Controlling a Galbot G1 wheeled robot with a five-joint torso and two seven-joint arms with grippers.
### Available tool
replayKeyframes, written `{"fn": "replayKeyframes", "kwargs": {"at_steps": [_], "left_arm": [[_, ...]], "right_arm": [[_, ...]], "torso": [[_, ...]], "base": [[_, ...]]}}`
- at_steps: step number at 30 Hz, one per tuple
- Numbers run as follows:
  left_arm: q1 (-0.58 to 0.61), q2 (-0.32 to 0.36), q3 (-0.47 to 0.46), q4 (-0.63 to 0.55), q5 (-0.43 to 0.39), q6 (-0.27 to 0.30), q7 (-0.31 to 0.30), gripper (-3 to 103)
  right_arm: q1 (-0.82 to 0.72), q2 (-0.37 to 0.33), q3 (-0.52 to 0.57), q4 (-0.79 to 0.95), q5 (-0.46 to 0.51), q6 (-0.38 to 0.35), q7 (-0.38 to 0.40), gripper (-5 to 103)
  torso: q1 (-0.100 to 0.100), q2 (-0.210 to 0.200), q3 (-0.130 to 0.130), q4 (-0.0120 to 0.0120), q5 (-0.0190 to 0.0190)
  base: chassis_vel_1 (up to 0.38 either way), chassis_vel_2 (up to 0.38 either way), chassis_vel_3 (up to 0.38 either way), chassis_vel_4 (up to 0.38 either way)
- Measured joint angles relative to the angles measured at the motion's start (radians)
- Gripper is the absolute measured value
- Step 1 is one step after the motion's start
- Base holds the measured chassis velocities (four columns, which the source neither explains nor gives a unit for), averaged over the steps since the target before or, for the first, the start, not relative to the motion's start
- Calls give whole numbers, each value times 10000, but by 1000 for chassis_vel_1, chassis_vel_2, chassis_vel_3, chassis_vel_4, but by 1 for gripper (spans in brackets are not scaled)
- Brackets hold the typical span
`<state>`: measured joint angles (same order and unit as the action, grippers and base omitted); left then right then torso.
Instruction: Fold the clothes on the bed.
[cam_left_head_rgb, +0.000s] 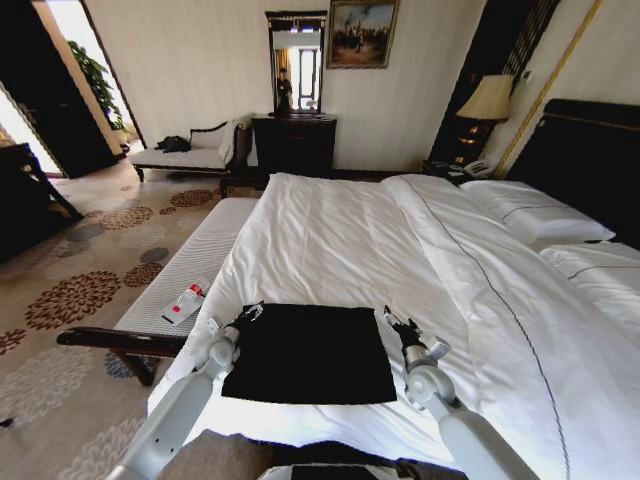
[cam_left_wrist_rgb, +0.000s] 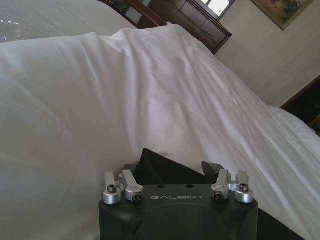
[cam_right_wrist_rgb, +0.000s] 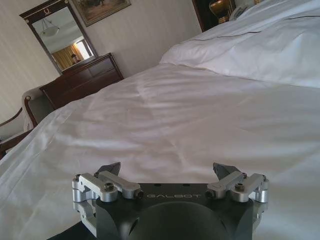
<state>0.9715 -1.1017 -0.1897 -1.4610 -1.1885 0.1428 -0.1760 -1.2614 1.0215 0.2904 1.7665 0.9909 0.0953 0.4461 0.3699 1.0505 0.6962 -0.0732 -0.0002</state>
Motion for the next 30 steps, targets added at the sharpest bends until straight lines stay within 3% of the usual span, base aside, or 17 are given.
{"fn": "replayKeyframes", "kwargs": {"at_steps": [1, 6, 8, 9, 10, 12, 14, 15, 16, 18, 25, 30], "left_arm": [[0, 0, 0, 0, 0, 0, 0, 68], [-16, 37, -68, -33, -21, 4, -1, 45], [-16, 41, -73, -35, -25, 5, -1, 45], [-16, 53, -80, -35, -28, 7, -1, 35], [-16, 63, -84, -29, -28, 8, 2, 35], [-16, 72, -89, -9, -28, 10, 10, 24], [-17, 76, -90, 2, -29, 12, 12, 24], [-32, 81, -91, 8, -29, 17, 17, 14], [-53, 84, -93, 8, -33, 22, 18, 14], [-76, 93, -114, -21, -44, 41, 16, 3], [-79, 267, -179, -257, -55, 137, -37, 2], [-59, 407, -329, -352, -104, 188, -31, 2]], "right_arm": [[0, 0, 0, 0, 0, 0, 0, 100], [121, 2, -85, -82, 17, 0, 7, 100], [135, 3, -93, -102, 19, 0, 7, 100], [173, 5, -110, -162, 24, 0, 7, 100], [203, 8, -117, -212, 38, 0, 8, 100], [261, 10, -129, -291, 104, 0, 8, 100], [316, 11, -139, -351, 169, -2, 8, 100], [412, 12, -150, -463, 266, -20, 5, 100], [479, 12, -160, -543, 322, -34, -5, 100], [595, 12, -175, -677, 394, -47, -68, 100], [942, 1, -307, -1189, 476, 67, -670, 100], [1243, -1, -481, -1855, 886, 287, -1826, 100]], "torso": [[0, 0, 0, 0, 0], [0, 0, 0, 0, 0], [0, 0, 0, 0, 0], [0, -1, 0, 0, 2], [0, -1, 0, 0, 2], [0, 0, 0, -1, 2], [0, 0, 0, 0, 2], [0, 0, 0, 0, 1], [0, -1, 0, 0, 2], [0, -1, 0, 0, 1], [0, -1, 0, -1, 1], [0, 0, 0, 0, 1]], "base": [[0, 0, 0, 0], [0, 0, 0, 0], [0, 0, 0, 0], [0, 0, 0, 0], [0, 0, 0, 0], [0, 0, 0, 0], [0, 0, 0, 0], [0, 0, 0, 0], [0, 0, 0, 0], [0, 0, 0, 0], [0, 0, 0, 0], [0, 0, 0, 0]]}}
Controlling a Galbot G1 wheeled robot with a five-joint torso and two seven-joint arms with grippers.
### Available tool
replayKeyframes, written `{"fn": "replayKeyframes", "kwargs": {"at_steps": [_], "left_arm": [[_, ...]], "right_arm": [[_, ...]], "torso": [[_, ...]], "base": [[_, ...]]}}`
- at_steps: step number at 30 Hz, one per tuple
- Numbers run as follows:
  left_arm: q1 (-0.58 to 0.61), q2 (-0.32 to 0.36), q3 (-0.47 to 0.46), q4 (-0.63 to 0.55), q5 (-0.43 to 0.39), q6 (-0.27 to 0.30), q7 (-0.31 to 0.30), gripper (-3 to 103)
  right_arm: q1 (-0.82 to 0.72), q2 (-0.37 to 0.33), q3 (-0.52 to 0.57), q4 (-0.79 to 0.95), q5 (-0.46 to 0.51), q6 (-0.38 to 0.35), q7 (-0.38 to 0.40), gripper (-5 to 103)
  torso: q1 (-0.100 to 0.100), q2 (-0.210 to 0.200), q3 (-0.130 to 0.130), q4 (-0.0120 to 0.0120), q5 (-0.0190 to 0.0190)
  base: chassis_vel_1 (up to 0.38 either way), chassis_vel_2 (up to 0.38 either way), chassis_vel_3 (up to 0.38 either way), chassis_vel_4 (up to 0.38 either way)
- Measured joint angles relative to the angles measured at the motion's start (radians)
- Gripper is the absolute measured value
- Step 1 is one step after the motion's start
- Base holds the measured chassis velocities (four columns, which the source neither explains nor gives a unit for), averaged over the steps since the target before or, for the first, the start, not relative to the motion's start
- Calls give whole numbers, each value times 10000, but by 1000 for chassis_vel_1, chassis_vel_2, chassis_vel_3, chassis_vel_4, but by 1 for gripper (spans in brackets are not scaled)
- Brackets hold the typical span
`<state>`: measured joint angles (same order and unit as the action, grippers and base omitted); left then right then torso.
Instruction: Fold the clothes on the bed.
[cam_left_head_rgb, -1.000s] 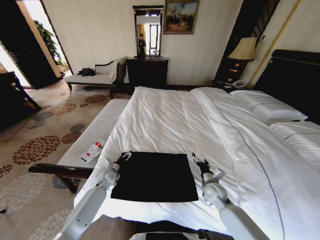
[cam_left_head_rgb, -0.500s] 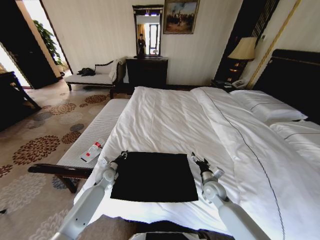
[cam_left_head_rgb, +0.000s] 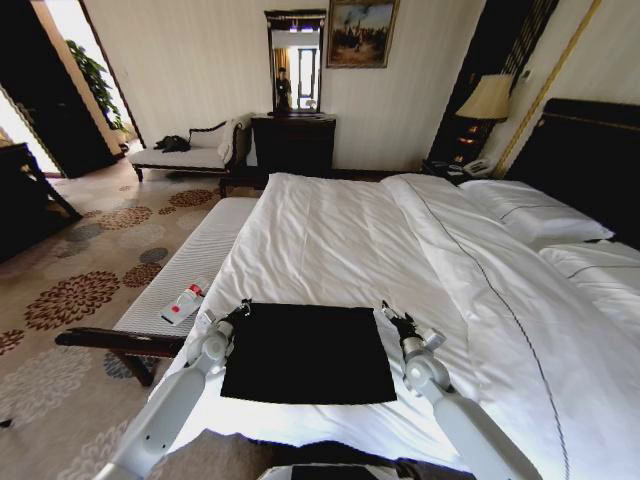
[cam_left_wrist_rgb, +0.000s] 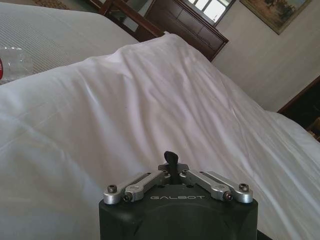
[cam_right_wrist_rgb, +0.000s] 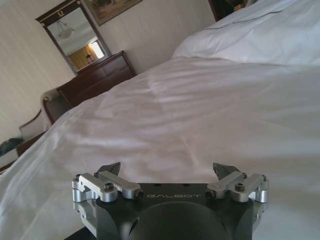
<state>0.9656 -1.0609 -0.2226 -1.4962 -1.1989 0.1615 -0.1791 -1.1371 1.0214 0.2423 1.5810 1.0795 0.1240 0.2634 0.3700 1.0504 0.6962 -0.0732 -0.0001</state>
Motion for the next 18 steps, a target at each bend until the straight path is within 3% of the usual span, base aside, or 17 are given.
{"fn": "replayKeyframes", "kwargs": {"at_steps": [4, 5, 9, 17, 18], "left_arm": [[9, 37, -86, -54, -33, 15, 0, 2], [9, 37, -86, -54, -33, 15, 0, 2], [25, 64, -107, -100, -47, 17, -4, 2], [50, 140, -167, -204, -99, 17, -8, 2], [60, 154, -186, -226, -108, 19, -8, 2]], "right_arm": [[-27, 2, -160, -319, 1033, 19, -1523, 100], [-27, 2, -160, -319, 1033, 19, -1523, 100], [-78, 41, -424, -645, 1223, -61, -2712, 100], [226, 240, -659, -1202, 1236, -169, -3271, 101], [264, 244, -690, -1274, 1231, -180, -3313, 97]], "torso": [[0, 0, 0, 0, 0], [0, 0, 0, 0, 0], [0, 0, 0, -1, 0], [0, 0, 0, 0, 0], [0, 0, 0, 0, 0]], "base": [[0, 0, 0, 0], [0, 0, 0, 0], [0, 0, 0, 0], [0, 0, 0, 0], [0, 0, 0, 0]]}}
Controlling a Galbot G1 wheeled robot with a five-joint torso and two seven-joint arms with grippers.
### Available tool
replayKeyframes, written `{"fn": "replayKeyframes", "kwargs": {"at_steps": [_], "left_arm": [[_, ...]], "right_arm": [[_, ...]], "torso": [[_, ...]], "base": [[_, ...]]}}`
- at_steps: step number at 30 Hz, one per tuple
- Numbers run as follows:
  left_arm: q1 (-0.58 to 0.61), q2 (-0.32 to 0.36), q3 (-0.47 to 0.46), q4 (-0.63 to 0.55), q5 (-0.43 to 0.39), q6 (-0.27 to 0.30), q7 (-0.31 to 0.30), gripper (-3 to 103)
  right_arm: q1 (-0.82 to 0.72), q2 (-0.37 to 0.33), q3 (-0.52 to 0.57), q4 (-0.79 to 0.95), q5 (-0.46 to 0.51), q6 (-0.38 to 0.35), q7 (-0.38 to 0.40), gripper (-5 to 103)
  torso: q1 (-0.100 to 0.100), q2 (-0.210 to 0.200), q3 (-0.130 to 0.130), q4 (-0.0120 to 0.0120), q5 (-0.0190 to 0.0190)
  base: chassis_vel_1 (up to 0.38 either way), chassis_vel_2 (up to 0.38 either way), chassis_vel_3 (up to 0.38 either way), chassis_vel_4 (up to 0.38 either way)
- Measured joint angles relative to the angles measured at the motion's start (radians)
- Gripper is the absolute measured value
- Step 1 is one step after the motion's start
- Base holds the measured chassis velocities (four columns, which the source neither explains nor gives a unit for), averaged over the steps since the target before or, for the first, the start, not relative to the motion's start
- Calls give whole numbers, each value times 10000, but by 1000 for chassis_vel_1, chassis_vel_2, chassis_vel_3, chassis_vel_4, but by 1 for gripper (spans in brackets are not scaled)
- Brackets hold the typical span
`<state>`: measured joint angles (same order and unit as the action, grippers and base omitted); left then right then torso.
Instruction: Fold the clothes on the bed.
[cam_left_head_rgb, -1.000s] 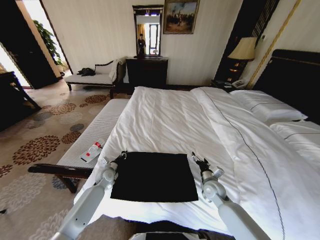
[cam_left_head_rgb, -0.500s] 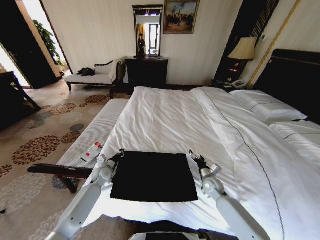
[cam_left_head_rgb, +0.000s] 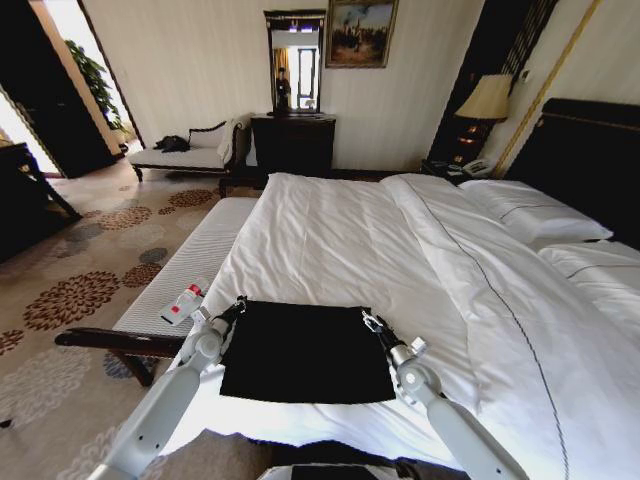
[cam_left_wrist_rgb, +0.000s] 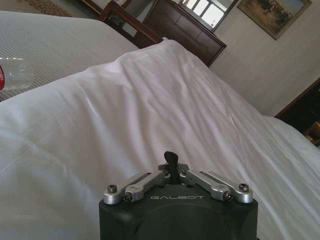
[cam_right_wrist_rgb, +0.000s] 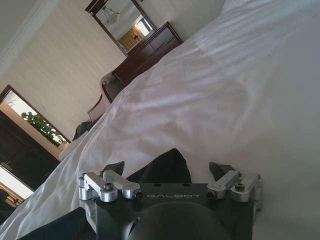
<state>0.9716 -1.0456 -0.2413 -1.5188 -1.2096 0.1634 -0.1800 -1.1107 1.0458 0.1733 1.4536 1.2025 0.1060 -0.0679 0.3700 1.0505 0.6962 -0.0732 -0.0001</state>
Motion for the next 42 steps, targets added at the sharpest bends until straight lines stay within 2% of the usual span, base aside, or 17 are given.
{"fn": "replayKeyframes", "kwargs": {"at_steps": [2, 4, 7, 10, 12, 13, 16, 17, 21, 23, 26, 30, 32, 33, 37, 38, 42], "left_arm": [[11, 13, -28, -19, -10, 3, -1, 2], [15, 13, -42, -26, -12, 4, -1, 2], [21, 9, -61, -29, -13, 4, -2, 2], [22, 3, -65, -30, -13, 4, -2, 2], [24, -2, -68, -35, -14, 5, -4, 2], [24, -2, -68, -35, -14, 5, -4, 2], [23, -6, -85, -50, -28, 4, -4, 2], [23, -6, -85, -50, -28, 4, -4, 2], [25, -12, -143, -114, -42, 4, -8, 2], [31, -13, -174, -145, -52, 4, -9, 2], [59, -6, -320, -345, -173, 17, -42, 2], [150, 72, -586, -912, -450, 76, -108, 2], [303, 162, -898, -1737, -806, 94, -136, 2], [303, 162, -898, -1737, -806, 94, -136, 2], [717, 273, -1532, -3446, -1319, 41, -143, 2], [717, 273, -1532, -3446, -1319, 41, -143, 2], [1093, 375, -2296, -4701, -1665, -83, -80, 2]], "right_arm": [[66, 3, -48, -96, 5, -41, -79, 87], [104, 10, -73, -134, 22, -59, -114, 87], [308, 84, -187, -293, 97, -99, -177, 71], [398, 130, -234, -358, 126, -110, -180, 65], [469, 174, -284, -408, 160, -113, -190, 54], [469, 174, -284, -408, 160, -113, -190, 54], [499, 201, -302, -441, 187, -81, -303, 38], [499, 201, -302, -441, 187, -81, -303, 38], [504, 196, -244, -408, 243, 49, -461, 16], [497, 181, -212, -360, 259, 98, -484, 16], [402, 108, -57, -21, 322, 337, -492, 3], [226, -65, 184, 681, 371, 695, -454, 2], [-14, -316, 507, 1753, 629, 1021, -420, 2], [-14, -316, 507, 1753, 629, 1021, -420, 2], [-621, -701, 1141, 3666, 1080, 1446, -626, 2], [-621, -701, 1141, 3666, 1080, 1446, -626, 2], [-1186, -817, 1859, 4934, 1307, 1649, -761, 2]], "torso": [[0, 0, -1, 0, 0], [0, 0, -1, 0, 0], [1, -1, 0, 0, 1], [0, 0, 0, 1, 2], [0, 0, 0, 1, 1], [0, 0, 0, 1, 1], [0, -1, 0, 1, 2], [0, -1, 0, 1, 2], [0, -1, 0, 1, 2], [0, -1, 0, 1, 2], [0, -1, 0, 1, 2], [0, -1, 0, 2, 2], [1, 0, -1, 2, 3], [1, 0, -1, 2, 3], [0, 0, -1, 1, 1], [0, 0, -1, 1, 1], [-2, 0, -2, 0, 3]], "base": [[0, 0, 0, 0], [0, 0, 0, 0], [0, 0, 0, 0], [0, 0, 0, 0], [0, 0, 0, 0], [0, 0, 0, 0], [0, 0, 0, 0], [0, 0, 0, 0], [0, 0, 0, 0], [0, 0, 0, 0], [0, 0, 0, 0], [0, 0, 0, 0], [0, 0, 0, 0], [0, 0, 0, 0], [0, 0, 0, 0], [0, 0, 0, 0], [0, 0, 0, 0]]}}
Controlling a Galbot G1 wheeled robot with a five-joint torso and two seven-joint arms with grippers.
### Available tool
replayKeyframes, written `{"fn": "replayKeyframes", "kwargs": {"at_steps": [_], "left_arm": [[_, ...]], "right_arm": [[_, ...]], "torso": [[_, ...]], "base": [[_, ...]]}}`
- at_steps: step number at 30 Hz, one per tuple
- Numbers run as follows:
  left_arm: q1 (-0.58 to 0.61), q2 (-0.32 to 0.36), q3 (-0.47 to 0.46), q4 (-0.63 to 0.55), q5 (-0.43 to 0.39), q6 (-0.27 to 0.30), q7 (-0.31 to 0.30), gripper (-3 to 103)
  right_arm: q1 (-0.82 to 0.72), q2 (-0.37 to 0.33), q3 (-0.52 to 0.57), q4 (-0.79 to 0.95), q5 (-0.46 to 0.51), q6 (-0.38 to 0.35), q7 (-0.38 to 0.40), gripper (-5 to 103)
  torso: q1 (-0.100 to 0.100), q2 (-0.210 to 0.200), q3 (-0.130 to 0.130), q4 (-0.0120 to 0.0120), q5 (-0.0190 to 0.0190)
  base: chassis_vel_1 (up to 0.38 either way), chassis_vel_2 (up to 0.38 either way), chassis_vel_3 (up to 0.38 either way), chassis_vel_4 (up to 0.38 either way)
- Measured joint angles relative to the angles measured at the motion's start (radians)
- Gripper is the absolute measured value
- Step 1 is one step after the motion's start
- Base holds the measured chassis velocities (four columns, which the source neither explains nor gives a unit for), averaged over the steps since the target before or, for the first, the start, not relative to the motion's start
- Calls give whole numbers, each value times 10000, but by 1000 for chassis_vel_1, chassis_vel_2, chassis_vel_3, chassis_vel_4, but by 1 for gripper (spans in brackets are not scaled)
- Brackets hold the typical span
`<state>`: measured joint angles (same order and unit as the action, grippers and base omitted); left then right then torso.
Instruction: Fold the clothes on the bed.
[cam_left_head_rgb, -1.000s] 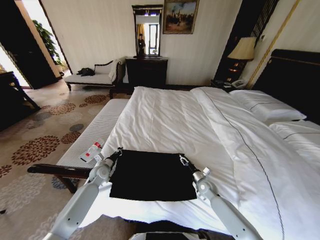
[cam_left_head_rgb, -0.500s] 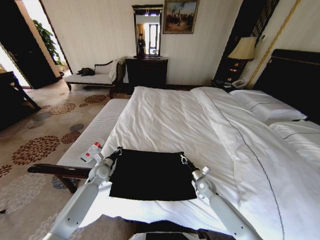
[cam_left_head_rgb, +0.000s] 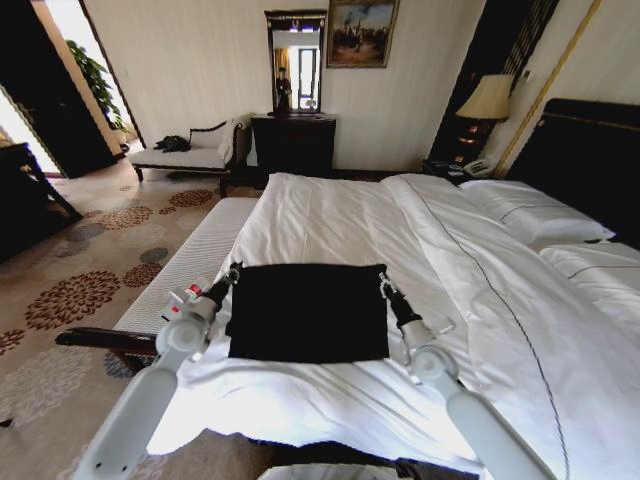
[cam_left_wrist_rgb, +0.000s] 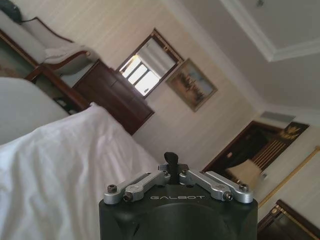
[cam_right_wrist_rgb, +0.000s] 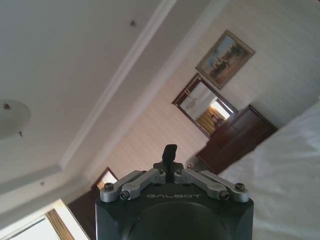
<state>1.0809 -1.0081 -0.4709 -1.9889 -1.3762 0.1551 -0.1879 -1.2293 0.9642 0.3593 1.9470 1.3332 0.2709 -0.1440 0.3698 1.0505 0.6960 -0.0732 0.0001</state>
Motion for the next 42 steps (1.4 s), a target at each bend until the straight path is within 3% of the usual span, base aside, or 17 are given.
{"fn": "replayKeyframes", "kwargs": {"at_steps": [11, 13, 20, 25, 26, 27, 28, 29, 30, 31, 32, 34, 36, 38, 39, 42], "left_arm": [[772, 495, -1533, -1712, -738, -27, 55, 2], [1146, 594, -2136, -2279, -943, -31, 69, 2], [1865, 598, -2896, -3150, -1138, -33, 58, 2], [2789, 539, -3248, -3910, -1205, -16, -91, 2], [3098, 571, -3303, -4047, -1227, 97, -164, 2], [3098, 571, -3303, -4047, -1227, 97, -164, 2], [3128, 623, -3265, -4018, -1226, 141, -185, 2], [2998, 786, -2983, -3708, -1192, 221, -265, 2], [2716, 927, -2625, -3247, -1140, 299, -287, 2], [2716, 927, -2625, -3247, -1140, 299, -287, 2], [2248, 1077, -2049, -2472, -1035, 364, -325, 2], [1283, 1166, -913, -912, -825, 411, -294, 2], [1070, 1163, -696, -607, -765, 412, -295, 2], [-315, 889, 605, 1510, -134, 320, -172, 2], [-315, 889, 605, 1510, -134, 320, -172, 2], [-2039, 108, 1762, 4290, 533, -65, 30, 2]], "right_arm": [[-1123, -144, 1366, 2198, 147, 117, 371, 2], [-1688, -198, 2033, 2907, 208, 145, 401, 2], [-2521, -176, 2863, 3921, 18, 155, 841, 2], [-3215, -138, 3326, 5164, -648, -389, 2375, 2], [-3309, -197, 3396, 5548, -708, -1125, 3665, 2], [-3309, -197, 3396, 5548, -708, -1125, 3665, 2], [-3254, -241, 3342, 5594, -682, -1464, 4275, 2], [-2924, -389, 3004, 5574, -589, -2142, 5366, 2], [-2544, -548, 2605, 5188, -560, -2550, 5864, 2], [-2544, -548, 2605, 5188, -560, -2550, 5864, 2], [-2042, -731, 2035, 4350, -577, -2981, 6123, 2], [-921, -882, 719, 2713, -545, -3350, 6267, 2], [-654, -881, 424, 2358, -540, -3375, 6283, 2], [1167, -678, -1230, -25, -731, -3327, 6221, 2], [1167, -678, -1230, -25, -731, -3327, 6221, 2], [3258, 45, -2782, -2815, -1358, -2641, 5559, 2]], "torso": [[0, 0, -1, 0, -1], [0, 0, 0, 0, -2], [0, 0, 0, 0, -1], [1, 0, 0, 0, -2], [-1, 1, 0, 0, -4], [-1, 1, 0, 0, -4], [-2, 2, 0, 0, -4], [-3, 2, -1, 1, 2], [-3, 3, -2, 2, -4], [-3, 3, -2, 2, -4], [-3, 1, 1, 2, -2], [2, 0, 4, -1, -3], [2, -1, 6, -1, -4], [6, -4, 7, 2, 2], [6, -4, 7, 2, 2], [9, -5, 9, 4, -6]], "base": [[0, 0, 0, 0], [0, 0, 0, 0], [0, 0, 0, 0], [0, 0, 0, 0], [0, 0, 0, 0], [0, 0, 0, 0], [0, 0, 0, 0], [0, 0, 0, 0], [0, 0, 0, 0], [0, 0, 0, 0], [0, 0, 0, 0], [0, 0, 0, 0], [0, 0, 0, 0], [0, 0, 0, 0], [0, 0, 0, 0], [0, 0, 0, 0]]}}
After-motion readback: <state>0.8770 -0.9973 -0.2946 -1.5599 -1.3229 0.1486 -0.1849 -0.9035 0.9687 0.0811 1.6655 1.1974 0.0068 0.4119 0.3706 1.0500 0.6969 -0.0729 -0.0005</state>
